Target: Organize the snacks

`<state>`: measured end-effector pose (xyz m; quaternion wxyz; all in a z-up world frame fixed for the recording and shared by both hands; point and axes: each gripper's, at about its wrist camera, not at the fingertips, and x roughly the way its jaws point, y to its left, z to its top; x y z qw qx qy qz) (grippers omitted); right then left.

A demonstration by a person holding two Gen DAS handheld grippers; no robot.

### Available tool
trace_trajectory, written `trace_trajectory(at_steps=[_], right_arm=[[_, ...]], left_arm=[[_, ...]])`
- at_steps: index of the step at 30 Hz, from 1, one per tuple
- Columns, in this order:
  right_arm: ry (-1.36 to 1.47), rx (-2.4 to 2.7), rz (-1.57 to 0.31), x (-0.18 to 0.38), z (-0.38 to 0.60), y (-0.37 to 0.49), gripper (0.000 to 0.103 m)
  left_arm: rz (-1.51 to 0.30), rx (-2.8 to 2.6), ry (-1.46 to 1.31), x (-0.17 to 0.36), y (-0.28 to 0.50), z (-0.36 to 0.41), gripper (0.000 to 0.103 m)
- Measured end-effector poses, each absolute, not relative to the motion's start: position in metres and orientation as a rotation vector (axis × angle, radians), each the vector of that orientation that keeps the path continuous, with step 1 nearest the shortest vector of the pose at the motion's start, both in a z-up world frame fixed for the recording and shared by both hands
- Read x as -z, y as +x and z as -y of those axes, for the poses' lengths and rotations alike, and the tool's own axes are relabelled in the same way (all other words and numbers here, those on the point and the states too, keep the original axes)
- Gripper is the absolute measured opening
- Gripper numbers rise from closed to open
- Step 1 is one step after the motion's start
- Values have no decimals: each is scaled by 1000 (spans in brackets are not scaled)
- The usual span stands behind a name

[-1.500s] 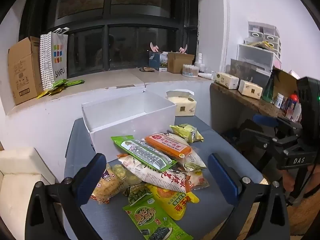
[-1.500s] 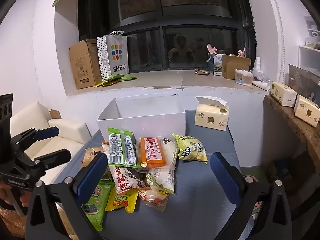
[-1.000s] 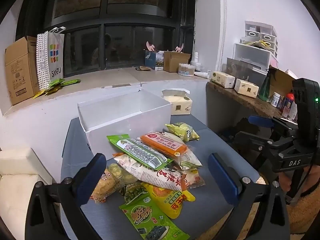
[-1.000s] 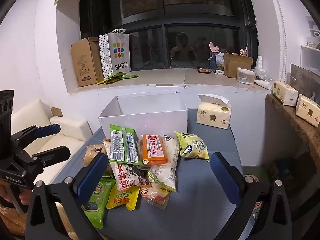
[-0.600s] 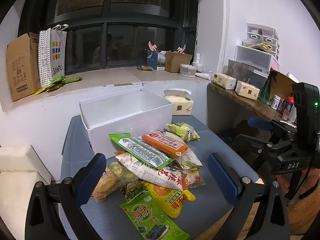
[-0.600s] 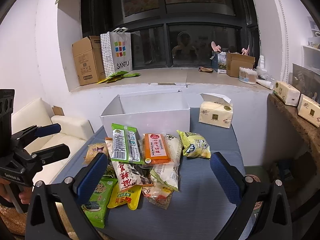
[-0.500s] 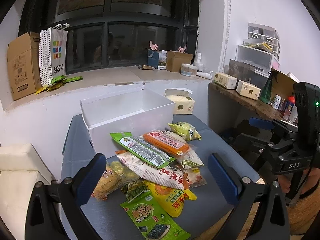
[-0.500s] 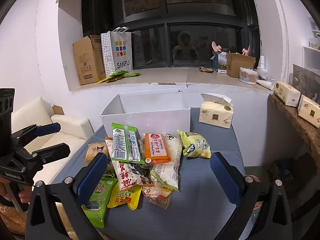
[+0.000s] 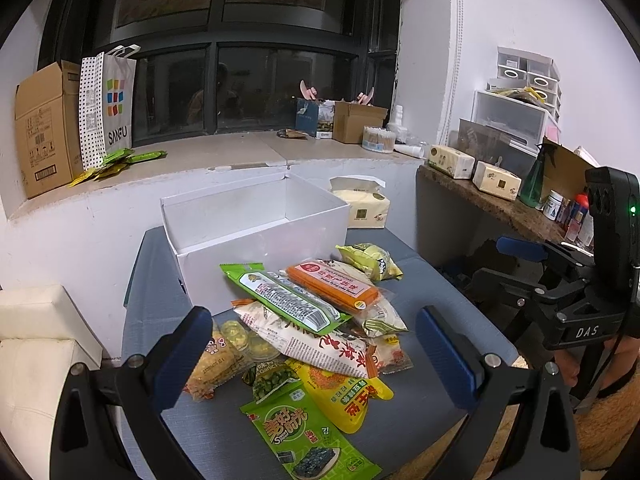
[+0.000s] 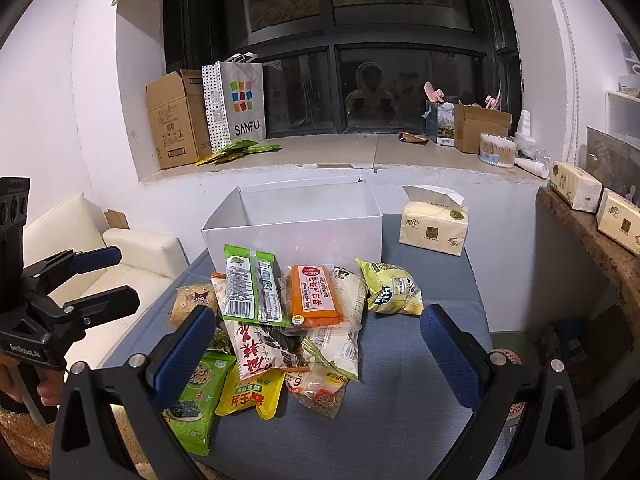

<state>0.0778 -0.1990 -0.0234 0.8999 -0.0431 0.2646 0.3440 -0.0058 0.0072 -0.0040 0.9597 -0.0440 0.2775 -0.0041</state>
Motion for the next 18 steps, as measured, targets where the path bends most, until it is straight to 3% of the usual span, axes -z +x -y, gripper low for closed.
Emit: trace_trajectory(at_steps=[18], right_arm=[[-90, -726, -549, 24, 197, 76, 103]], left_arm=[[-558, 9, -89, 3, -7, -8, 103]])
